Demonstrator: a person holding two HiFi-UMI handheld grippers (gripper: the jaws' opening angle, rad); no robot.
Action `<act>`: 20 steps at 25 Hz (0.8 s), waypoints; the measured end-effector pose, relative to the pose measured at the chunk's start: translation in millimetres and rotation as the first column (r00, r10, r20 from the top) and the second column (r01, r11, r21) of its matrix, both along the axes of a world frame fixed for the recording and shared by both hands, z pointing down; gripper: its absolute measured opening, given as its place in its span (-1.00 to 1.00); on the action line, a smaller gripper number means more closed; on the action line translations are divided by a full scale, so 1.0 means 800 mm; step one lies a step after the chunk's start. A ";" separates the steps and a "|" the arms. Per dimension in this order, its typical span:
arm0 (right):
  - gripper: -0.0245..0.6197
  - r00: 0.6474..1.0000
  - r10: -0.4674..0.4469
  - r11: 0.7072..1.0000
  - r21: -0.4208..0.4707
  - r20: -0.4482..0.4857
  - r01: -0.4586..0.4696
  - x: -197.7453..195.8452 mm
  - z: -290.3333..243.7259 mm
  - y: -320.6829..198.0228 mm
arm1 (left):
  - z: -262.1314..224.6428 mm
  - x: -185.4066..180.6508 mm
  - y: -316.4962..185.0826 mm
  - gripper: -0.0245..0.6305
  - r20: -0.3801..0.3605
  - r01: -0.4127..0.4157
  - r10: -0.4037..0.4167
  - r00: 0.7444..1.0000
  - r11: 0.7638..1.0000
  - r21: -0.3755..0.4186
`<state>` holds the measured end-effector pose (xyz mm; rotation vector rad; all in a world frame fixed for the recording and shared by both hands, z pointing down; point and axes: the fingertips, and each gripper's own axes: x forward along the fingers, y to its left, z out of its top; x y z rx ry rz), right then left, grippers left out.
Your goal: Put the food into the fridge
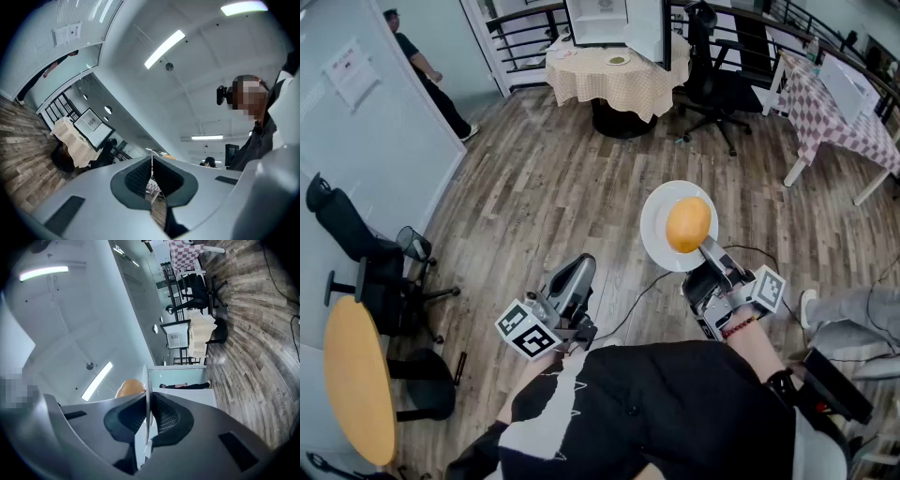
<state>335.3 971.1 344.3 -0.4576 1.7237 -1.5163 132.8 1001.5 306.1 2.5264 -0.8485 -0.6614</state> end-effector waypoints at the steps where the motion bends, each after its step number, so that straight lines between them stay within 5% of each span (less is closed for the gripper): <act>1: -0.82 1.000 0.001 1.000 0.000 -0.001 -0.001 0.000 0.000 0.000 | 0.000 -0.001 0.000 -0.86 -0.003 0.000 0.000 1.000 1.000 -0.001; 20: -0.83 0.998 0.058 0.997 0.057 -0.037 -0.056 -0.038 -0.006 -0.045 | 0.009 -0.039 -0.037 -0.86 0.034 -0.019 0.019 0.999 1.000 -0.006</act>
